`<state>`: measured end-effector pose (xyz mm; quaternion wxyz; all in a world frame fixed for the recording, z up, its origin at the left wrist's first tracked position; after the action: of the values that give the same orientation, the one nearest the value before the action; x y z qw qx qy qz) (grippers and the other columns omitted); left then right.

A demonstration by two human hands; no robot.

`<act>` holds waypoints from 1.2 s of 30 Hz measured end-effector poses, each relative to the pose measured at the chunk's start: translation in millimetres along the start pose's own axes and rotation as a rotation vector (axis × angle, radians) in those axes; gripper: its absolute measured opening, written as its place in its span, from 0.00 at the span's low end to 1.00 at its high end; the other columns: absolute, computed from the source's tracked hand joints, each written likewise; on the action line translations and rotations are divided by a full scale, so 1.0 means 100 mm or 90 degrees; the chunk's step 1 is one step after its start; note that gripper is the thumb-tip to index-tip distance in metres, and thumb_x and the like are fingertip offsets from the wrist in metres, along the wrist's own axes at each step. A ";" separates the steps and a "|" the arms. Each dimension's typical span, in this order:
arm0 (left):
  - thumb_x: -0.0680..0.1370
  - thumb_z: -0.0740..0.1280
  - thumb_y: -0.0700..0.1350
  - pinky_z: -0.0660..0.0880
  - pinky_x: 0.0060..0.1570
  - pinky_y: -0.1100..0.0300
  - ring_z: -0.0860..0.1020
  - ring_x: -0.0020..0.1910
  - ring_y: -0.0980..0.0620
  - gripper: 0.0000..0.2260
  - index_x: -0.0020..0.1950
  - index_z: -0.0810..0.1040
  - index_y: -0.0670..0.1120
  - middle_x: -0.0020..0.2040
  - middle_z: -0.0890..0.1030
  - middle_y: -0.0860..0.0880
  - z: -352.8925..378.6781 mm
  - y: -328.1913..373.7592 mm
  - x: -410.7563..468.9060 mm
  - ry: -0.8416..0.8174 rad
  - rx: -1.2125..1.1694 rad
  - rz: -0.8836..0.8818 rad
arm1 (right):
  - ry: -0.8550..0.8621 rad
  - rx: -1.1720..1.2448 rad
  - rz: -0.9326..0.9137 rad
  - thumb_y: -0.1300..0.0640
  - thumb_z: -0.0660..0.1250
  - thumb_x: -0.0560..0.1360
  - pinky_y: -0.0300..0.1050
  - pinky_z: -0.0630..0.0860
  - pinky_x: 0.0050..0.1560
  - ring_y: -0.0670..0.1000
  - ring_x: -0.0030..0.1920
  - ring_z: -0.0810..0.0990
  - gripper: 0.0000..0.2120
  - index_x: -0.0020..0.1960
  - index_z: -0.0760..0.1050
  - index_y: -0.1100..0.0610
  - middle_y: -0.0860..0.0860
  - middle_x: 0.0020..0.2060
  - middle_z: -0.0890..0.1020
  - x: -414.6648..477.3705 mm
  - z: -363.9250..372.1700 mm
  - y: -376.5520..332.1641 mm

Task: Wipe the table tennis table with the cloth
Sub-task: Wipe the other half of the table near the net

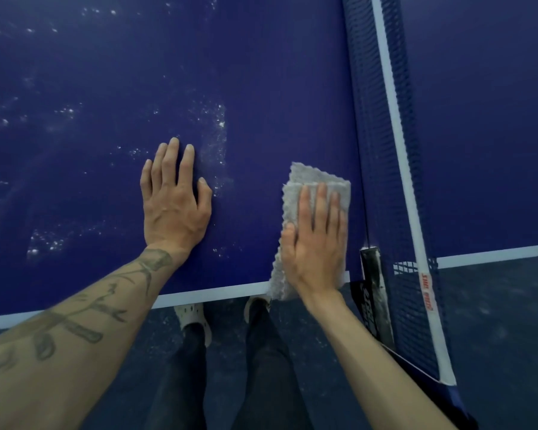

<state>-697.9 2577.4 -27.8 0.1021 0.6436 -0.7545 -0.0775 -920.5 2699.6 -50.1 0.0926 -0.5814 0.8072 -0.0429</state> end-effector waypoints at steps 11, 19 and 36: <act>0.86 0.60 0.44 0.54 0.82 0.44 0.60 0.82 0.41 0.23 0.82 0.65 0.41 0.83 0.62 0.41 -0.26 -0.28 0.01 -0.017 -0.096 0.050 | -0.018 0.006 0.042 0.48 0.48 0.87 0.60 0.46 0.85 0.56 0.86 0.40 0.32 0.87 0.42 0.53 0.55 0.87 0.43 0.06 0.00 -0.39; 0.86 0.57 0.48 0.55 0.81 0.41 0.61 0.81 0.38 0.24 0.81 0.64 0.41 0.82 0.62 0.40 -0.46 -1.51 0.09 -0.002 -0.007 0.020 | -0.027 0.051 -0.159 0.46 0.51 0.86 0.59 0.46 0.85 0.57 0.86 0.42 0.33 0.88 0.47 0.54 0.56 0.87 0.45 0.17 0.31 -2.20; 0.86 0.56 0.48 0.50 0.83 0.45 0.57 0.83 0.42 0.25 0.82 0.62 0.43 0.83 0.60 0.42 -0.45 -1.77 0.12 -0.009 -0.005 0.039 | -0.028 0.021 -0.257 0.47 0.53 0.87 0.60 0.49 0.85 0.57 0.86 0.44 0.33 0.87 0.48 0.55 0.56 0.87 0.46 0.02 0.36 -2.55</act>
<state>-519.6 2538.2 -27.3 0.1016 0.6195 -0.7741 -0.0817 -677.0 2617.5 -40.7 0.1090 -0.7306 0.6713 -0.0612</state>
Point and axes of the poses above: each hand's wrist, its own x-axis towards the middle knuckle, its own z-axis out of the palm, y = z × x, the point moved 8 cm from there along x, towards the middle knuckle
